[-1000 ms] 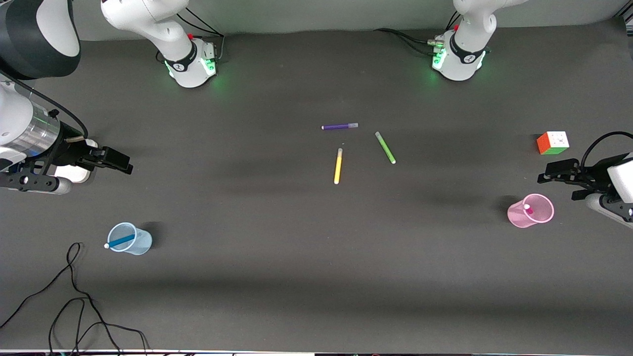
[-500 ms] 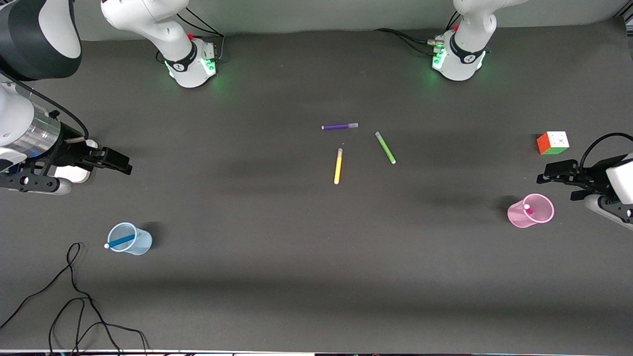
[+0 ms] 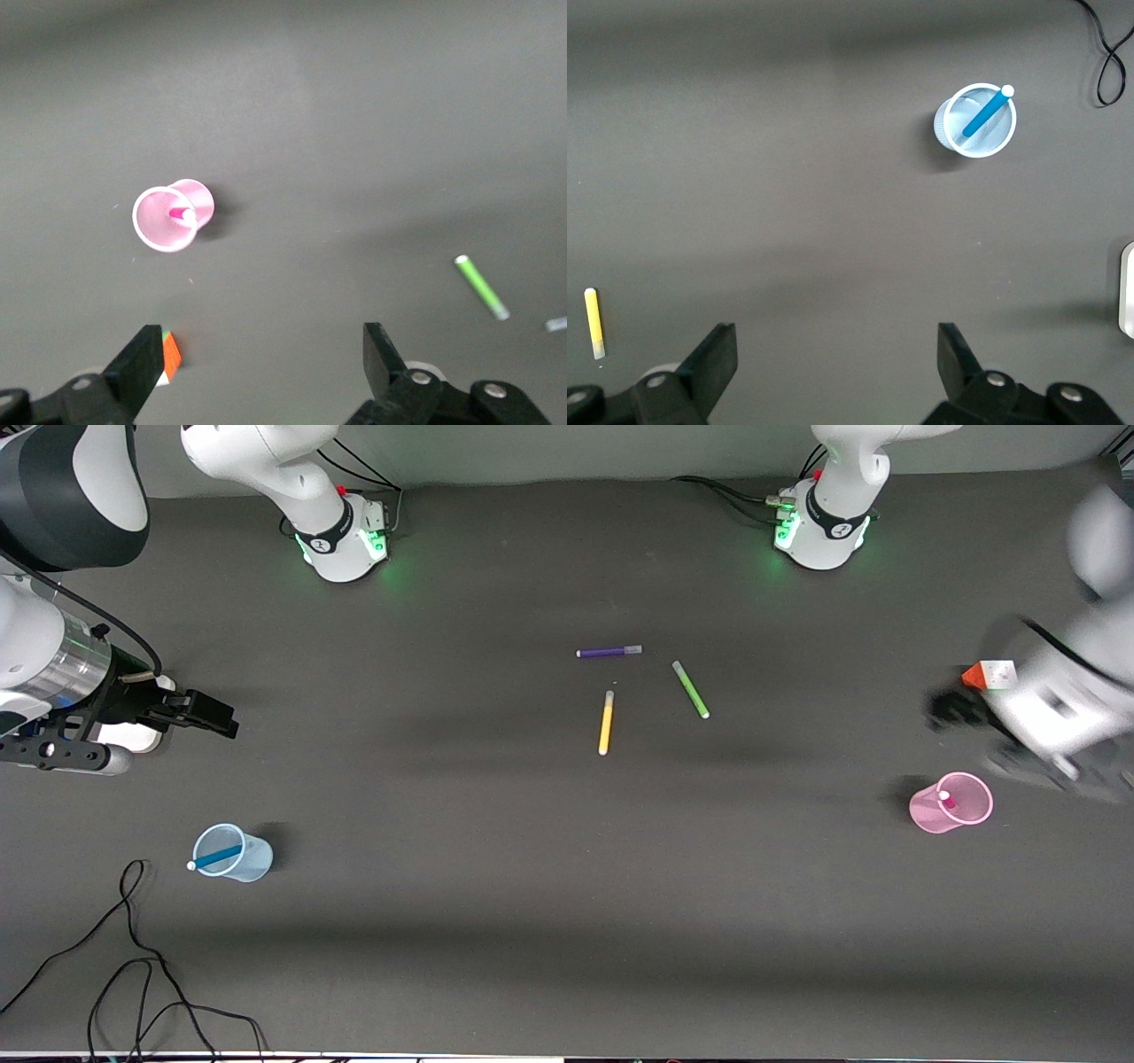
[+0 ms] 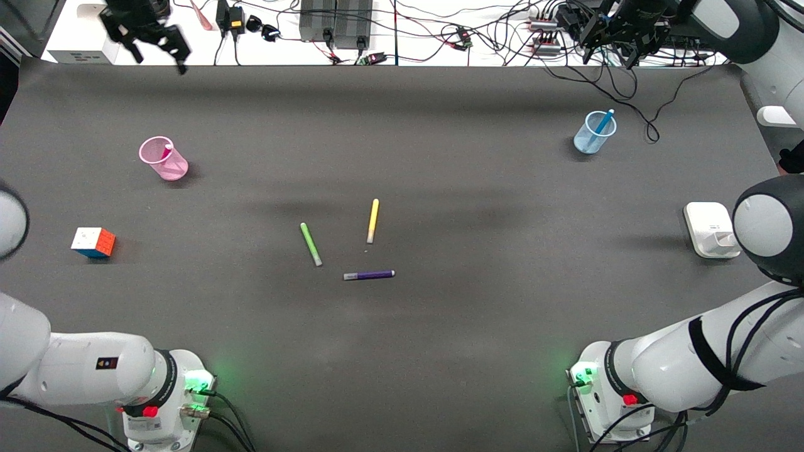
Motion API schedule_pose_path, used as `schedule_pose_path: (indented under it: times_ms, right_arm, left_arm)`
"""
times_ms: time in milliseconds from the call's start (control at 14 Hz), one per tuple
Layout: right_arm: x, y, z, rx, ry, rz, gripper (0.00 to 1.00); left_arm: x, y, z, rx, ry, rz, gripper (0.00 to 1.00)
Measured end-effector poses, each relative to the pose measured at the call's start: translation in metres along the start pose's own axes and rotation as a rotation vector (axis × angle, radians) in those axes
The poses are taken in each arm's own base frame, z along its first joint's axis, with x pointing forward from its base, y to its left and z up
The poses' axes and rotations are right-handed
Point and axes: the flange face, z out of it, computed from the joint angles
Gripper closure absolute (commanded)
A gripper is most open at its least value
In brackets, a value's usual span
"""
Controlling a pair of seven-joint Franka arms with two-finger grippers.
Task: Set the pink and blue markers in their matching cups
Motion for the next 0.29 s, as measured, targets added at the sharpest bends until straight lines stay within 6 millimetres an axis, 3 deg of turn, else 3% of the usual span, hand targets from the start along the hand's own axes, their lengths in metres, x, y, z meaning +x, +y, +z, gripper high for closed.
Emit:
schedule_pose_path:
  times_ms: [71, 143, 286]
  right_arm:
    - [0.000, 0.000, 0.000, 0.000, 0.000, 0.000, 0.00]
    - [0.000, 0.000, 0.000, 0.000, 0.000, 0.000, 0.00]
    - [0.000, 0.000, 0.000, 0.000, 0.000, 0.000, 0.00]
  left_arm:
    - [-0.017, 0.018, -0.016, 0.022, 0.019, -0.028, 0.00]
    - [-0.025, 0.017, -0.019, 0.029, 0.022, -0.047, 0.00]
    - [-0.024, -0.002, -0.007, 0.029, 0.000, -0.080, 0.00]
